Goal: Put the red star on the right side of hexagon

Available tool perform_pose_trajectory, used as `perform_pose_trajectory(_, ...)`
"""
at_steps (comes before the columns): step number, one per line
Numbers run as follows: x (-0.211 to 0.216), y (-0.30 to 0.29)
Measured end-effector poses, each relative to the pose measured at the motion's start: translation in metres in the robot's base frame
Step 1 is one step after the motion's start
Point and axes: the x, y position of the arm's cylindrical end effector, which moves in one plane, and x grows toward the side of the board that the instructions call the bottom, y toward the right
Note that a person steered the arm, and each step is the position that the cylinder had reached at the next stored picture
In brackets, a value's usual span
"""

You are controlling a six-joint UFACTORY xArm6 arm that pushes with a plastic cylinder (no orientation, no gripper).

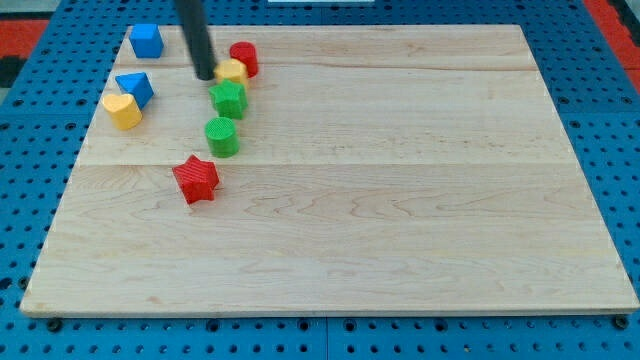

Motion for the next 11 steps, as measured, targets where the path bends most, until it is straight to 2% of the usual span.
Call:
perform_pose_trajectory(1, 0.013, 0.001)
perform_pose_trajectory(2, 0.019, -0.025)
perform_pose_trajectory(3, 0.054, -0.037)
perform_pose_trajectory(5, 0.163, -0.050)
perform_pose_trajectory(6, 0.210, 0.005)
perform_pose_trajectory(7, 0.214, 0.113)
perform_pose_trajectory(8, 0.184, 0.143)
perform_pose_trajectory(9, 0.209, 0.158)
perform_pose_trajectory(10, 0.264, 0.148)
perform_pose_trajectory(11, 0.217, 0.100)
